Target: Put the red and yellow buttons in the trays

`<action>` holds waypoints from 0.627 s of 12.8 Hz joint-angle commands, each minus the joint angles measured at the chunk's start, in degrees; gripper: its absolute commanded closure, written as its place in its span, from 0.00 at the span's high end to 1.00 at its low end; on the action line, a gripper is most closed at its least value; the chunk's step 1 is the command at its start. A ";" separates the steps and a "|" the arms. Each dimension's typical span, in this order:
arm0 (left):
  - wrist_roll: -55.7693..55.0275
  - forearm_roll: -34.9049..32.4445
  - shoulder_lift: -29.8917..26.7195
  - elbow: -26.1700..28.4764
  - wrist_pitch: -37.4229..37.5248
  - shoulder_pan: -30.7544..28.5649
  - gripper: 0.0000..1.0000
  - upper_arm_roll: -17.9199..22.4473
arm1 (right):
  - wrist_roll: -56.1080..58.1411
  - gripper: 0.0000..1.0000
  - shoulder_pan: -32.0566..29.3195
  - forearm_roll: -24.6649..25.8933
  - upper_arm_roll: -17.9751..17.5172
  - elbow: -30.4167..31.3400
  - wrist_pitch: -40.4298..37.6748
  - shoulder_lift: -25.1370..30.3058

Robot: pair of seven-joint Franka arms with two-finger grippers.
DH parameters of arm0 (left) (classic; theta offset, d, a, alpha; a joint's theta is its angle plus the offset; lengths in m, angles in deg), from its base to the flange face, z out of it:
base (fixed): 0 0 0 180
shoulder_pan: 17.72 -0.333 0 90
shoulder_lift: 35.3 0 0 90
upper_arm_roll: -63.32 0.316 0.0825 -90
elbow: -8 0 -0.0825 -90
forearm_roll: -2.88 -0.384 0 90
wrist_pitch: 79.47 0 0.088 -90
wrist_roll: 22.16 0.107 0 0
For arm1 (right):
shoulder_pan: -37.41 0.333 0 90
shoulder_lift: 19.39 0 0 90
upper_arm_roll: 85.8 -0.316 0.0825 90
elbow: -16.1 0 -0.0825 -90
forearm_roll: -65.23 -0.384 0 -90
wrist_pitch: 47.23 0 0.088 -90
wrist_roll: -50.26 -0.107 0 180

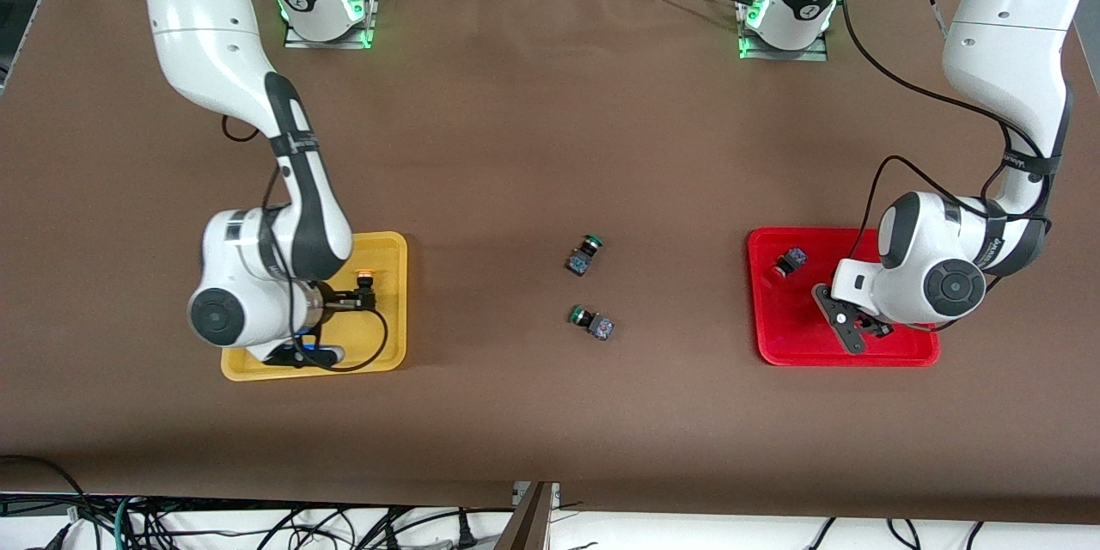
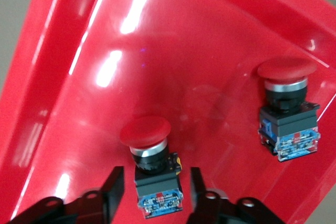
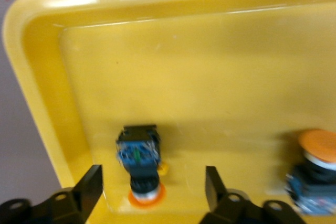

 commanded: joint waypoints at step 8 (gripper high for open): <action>-30.82 8.95 -12.79 -19.65 37.07 0.90 1.00 -4.09 | 10.48 1.00 -0.61 5.95 6.60 -1.41 -23.98 20.00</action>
